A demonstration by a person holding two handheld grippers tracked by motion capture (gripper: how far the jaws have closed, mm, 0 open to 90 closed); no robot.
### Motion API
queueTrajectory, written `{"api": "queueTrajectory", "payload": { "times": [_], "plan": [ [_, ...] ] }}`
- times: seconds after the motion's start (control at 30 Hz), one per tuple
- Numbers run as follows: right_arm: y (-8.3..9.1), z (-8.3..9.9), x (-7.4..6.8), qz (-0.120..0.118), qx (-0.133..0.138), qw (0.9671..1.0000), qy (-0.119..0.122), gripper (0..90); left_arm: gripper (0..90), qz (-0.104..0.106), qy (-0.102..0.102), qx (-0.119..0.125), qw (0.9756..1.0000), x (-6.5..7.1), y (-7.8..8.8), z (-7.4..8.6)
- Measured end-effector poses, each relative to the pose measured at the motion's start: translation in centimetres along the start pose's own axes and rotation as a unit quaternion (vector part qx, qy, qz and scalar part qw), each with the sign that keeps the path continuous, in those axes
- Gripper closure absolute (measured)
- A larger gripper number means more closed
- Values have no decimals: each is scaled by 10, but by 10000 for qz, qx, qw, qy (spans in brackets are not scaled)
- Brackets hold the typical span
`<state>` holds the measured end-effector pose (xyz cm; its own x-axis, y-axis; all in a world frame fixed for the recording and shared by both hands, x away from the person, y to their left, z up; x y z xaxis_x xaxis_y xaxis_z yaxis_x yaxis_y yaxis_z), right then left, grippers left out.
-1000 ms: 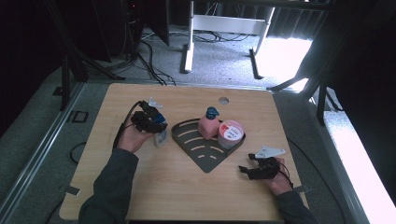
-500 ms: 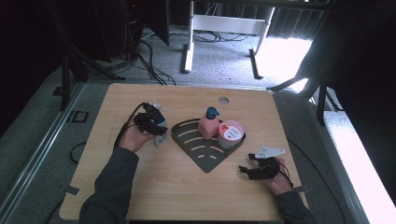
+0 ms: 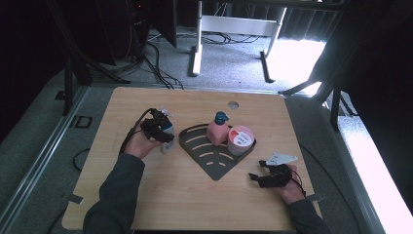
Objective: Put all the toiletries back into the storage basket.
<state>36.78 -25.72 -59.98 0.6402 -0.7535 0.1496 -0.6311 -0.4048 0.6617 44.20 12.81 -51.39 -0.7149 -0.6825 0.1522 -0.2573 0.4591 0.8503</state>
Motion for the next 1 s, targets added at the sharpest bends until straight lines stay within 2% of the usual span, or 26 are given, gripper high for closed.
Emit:
{"api": "queueTrajectory", "payload": {
  "times": [0.4, 0.6, 0.77, 1.0],
  "plan": [
    [0, 0, 0, -3, 2, 10000, 2, 278, 498, 49, 30, -143, 9999, -1, 1, 0],
    [0, 0, 0, -4, 2, 10000, -2, 278, 469, 34, 29, -313, 9995, -3, 2, 0],
    [0, 0, 0, -5, 2, 10000, -2, 278, 428, 9, 33, -299, 9995, -5, 3, 0],
    [0, 0, 0, -5, -2, 10000, -9, 278, 425, 51, -84, -223, 9997, -3, 4, -2]
  ]
}}
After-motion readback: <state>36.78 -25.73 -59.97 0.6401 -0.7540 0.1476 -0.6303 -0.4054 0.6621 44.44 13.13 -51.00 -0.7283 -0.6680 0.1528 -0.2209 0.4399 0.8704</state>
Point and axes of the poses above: each handheld gripper's, and its own axes: y roughly backward along the jaws, z roughly out of its underside, x roughly to its right, the point moved 6 cm from there along -y, roughly forward along the jaws, and after that the axes turned 13 degrees about z, right-handed, at the moved point
